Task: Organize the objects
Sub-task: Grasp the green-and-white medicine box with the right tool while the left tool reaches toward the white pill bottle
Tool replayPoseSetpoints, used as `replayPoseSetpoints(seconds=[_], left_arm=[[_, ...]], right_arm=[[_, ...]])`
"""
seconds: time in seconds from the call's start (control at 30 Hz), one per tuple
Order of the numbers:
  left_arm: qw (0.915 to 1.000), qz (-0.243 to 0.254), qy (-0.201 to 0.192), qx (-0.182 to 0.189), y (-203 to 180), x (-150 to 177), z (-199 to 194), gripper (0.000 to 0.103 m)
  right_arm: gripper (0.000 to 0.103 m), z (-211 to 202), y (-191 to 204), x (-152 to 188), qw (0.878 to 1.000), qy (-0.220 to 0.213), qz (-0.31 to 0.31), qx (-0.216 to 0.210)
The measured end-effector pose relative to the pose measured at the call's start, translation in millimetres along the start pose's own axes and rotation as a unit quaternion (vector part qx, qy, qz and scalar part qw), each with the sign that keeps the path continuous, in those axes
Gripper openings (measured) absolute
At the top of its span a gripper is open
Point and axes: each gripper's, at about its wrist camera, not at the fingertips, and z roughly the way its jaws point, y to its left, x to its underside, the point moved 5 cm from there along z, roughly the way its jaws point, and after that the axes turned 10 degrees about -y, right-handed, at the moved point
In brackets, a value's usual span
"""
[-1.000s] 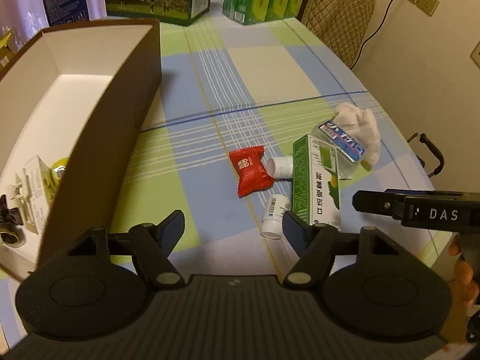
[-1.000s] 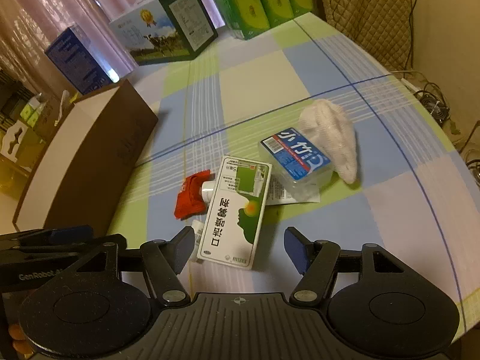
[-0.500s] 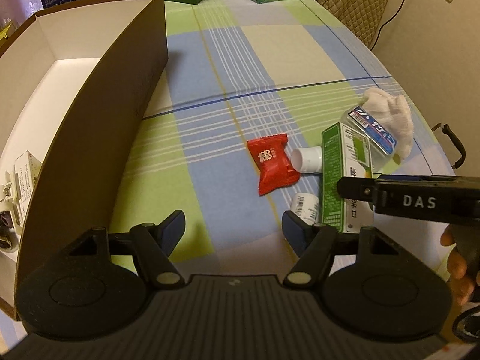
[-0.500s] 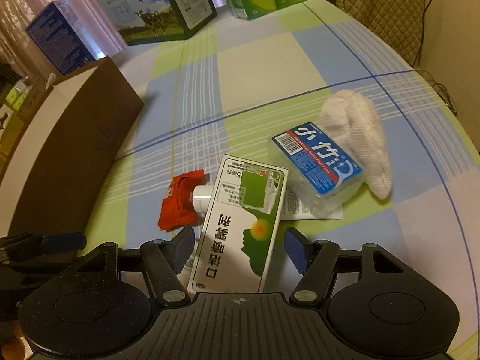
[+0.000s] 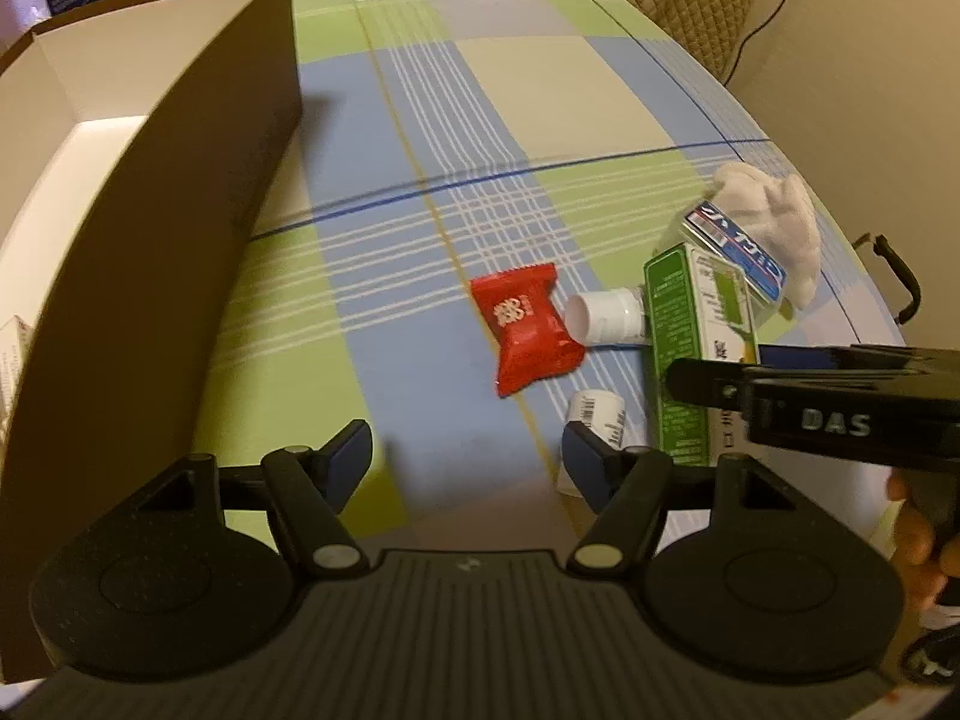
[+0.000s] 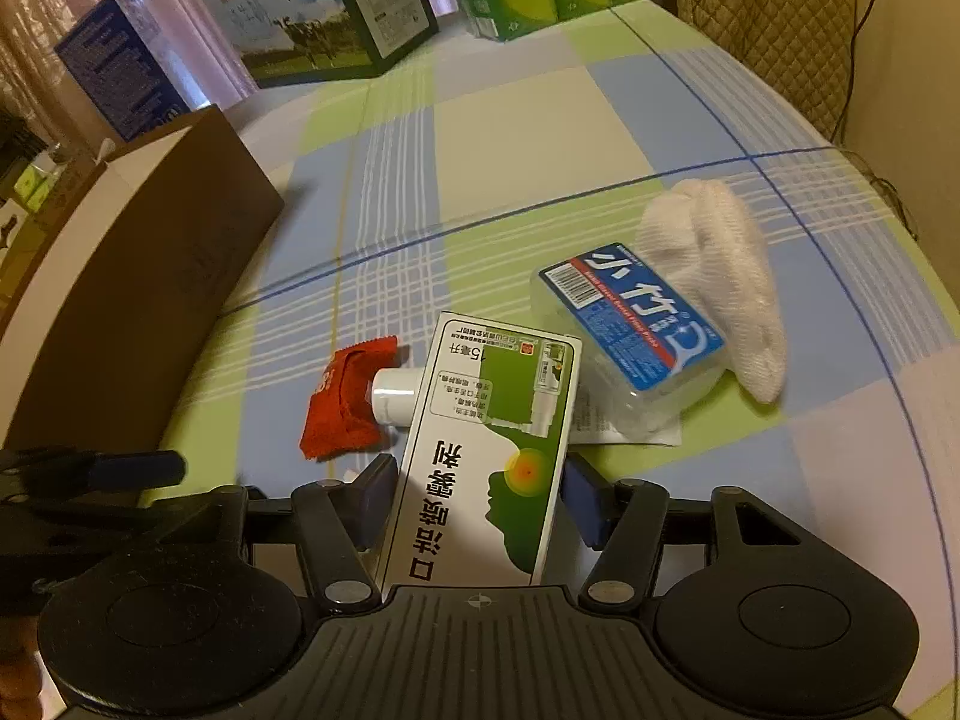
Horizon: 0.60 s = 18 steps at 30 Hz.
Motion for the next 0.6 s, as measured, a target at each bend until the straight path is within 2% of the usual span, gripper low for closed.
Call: replayPoseSetpoints(seconds=[0.2, 0.47, 0.6], left_arm=[[0.9997, 0.012, 0.005, 0.02, -12, 2, 6, 0.065], [0.9981, 0.042, 0.013, 0.042, -38, 3, 17, 0.058], [0.9973, 0.053, 0.022, 0.046, -46, 6, 24, 0.05]], right_arm=[[0.056, -27, -3, -1, 1.0, -0.015, -0.007, -0.019], [0.056, -43, -19, 8, 1.0, -0.011, -0.011, 0.001], [0.056, -48, -27, 10, 1.0, -0.011, -0.006, 0.008]])
